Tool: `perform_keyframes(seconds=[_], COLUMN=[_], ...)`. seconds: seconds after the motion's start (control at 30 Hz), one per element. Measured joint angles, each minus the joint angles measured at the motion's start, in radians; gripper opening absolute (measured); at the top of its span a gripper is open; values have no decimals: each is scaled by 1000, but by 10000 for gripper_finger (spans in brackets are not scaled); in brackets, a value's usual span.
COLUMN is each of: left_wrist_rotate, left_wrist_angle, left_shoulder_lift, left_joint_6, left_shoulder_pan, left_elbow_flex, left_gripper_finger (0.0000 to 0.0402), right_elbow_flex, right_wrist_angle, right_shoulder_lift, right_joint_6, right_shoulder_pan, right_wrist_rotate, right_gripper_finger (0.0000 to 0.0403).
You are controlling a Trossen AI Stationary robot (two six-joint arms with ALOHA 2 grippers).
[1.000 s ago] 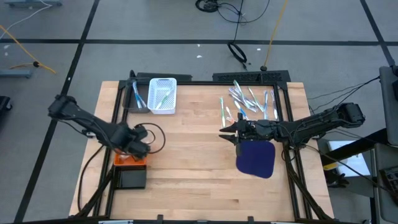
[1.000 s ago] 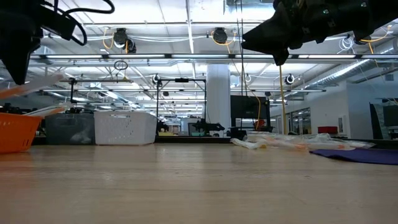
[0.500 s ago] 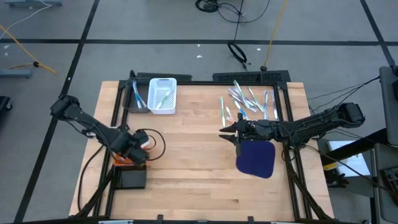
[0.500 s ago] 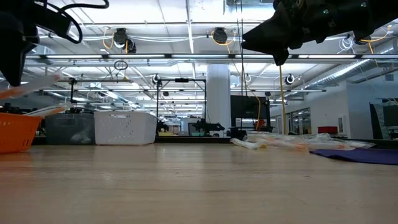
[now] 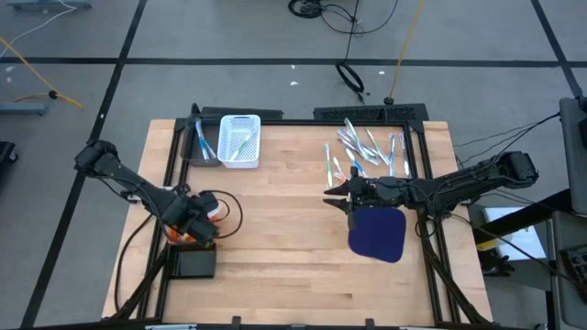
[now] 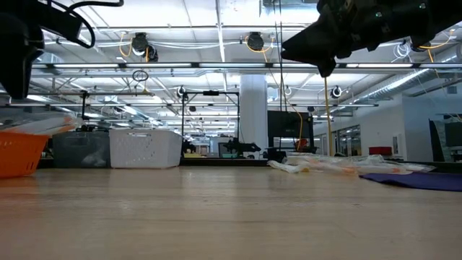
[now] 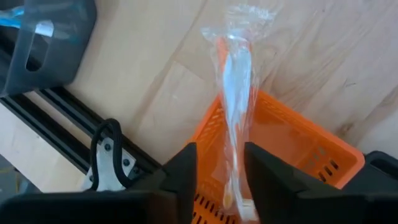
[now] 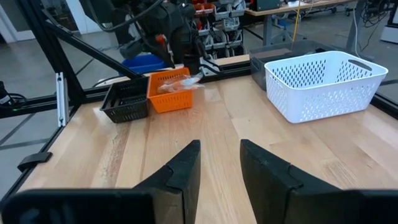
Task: Pick & Place Toothbrushes
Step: Put the orange toothbrush into the orange bin
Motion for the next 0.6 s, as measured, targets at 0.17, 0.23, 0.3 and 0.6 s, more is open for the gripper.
perform_keyframes(seconds=[0.17,0.23,0.3,0.6], left_wrist_rotate=[-82,-155,-224,-505], left_wrist_angle=[2,2,5,442], left_shoulder_lift=[-1,-10,-23,-102], left_joint_6=[3,6,5,343], left_shoulder_pan=[0,0,1,3], left_elbow_flex=[11,27,55,121], left_gripper_finger=[161,163,163,163], right_elbow_flex=[0,0,0,0], right_wrist_angle=[-12,-12,-21,-257], right_shoulder_lift=[0,0,0,0], right_joint_6=[0,0,1,178], right_shoulder_pan=[0,0,0,-86], right_wrist_rotate=[0,0,0,36], right_gripper_finger=[105,105,105,105])
